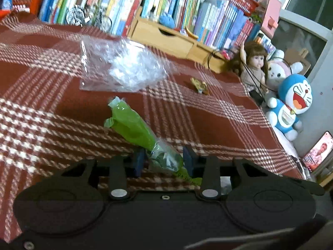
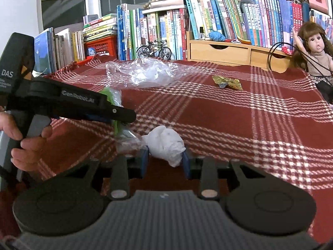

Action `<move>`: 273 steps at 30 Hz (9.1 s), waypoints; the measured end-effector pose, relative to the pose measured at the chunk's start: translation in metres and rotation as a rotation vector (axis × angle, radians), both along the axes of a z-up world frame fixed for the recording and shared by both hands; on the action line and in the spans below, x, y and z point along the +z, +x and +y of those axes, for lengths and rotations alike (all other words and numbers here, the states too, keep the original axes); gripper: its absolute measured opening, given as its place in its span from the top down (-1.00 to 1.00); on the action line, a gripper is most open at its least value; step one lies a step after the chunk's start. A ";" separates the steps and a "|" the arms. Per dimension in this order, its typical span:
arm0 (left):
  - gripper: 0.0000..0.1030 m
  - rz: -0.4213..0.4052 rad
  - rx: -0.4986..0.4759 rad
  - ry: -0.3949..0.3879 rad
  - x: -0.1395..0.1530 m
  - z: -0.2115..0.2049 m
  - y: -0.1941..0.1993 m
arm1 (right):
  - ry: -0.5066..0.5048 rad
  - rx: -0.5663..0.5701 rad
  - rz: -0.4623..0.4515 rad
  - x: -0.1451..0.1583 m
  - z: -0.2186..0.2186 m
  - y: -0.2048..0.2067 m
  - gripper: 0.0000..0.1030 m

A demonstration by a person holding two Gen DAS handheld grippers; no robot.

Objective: Collect trash
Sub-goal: 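Grasp the green plastic bag with the left tool while the right tool grasps the white tissue, then carry the green bag and white tissue down into the black bin and open both tools, then raise both empty tools back over the table, then grasp the clear plastic bag with the left tool while the right tool grasps the gold foil wrapper, then lift the clear bag and gold wrapper off the tablecloth with both tools, then carry the clear bag and gold wrapper down into the black bin and open both tools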

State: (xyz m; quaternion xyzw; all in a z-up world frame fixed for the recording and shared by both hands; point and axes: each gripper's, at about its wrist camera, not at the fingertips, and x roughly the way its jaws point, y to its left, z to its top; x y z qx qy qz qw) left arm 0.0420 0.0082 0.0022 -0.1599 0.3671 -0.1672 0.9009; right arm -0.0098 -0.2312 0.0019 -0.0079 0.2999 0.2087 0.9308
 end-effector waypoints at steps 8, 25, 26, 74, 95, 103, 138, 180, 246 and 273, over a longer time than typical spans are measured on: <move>0.30 -0.096 -0.026 0.054 0.029 0.008 -0.030 | 0.033 0.015 -0.020 0.007 -0.001 -0.014 0.24; 0.30 -0.126 -0.102 0.148 0.028 0.027 -0.153 | 0.067 0.088 0.004 0.017 -0.005 -0.077 0.24; 0.30 -0.122 -0.104 0.153 0.025 0.026 -0.161 | 0.066 0.097 0.011 0.016 -0.005 -0.081 0.24; 0.26 0.227 -0.169 0.537 -0.091 -0.024 -0.233 | 0.001 0.217 0.296 -0.086 0.033 -0.140 0.17; -0.37 0.176 -0.134 0.553 -0.078 -0.016 -0.233 | 0.026 0.218 0.276 -0.076 0.035 -0.136 -0.27; -0.39 -0.034 -0.110 0.585 -0.005 0.002 -0.219 | 0.137 0.249 0.209 -0.023 0.022 -0.124 -0.33; -0.99 -0.307 0.058 0.413 -0.005 -0.025 0.109 | 0.336 -0.333 0.236 0.023 -0.060 0.208 -0.68; -0.42 -0.157 0.216 0.014 0.025 0.023 0.098 | 0.242 -0.235 0.204 0.034 -0.025 0.194 0.18; -0.43 -0.238 -0.129 0.325 0.029 0.028 -0.233 | 0.041 0.171 0.081 0.027 0.010 -0.093 -0.19; -0.95 0.110 -0.374 0.583 -0.085 -0.028 -0.247 | -0.046 0.205 0.253 -0.041 0.019 -0.129 -0.32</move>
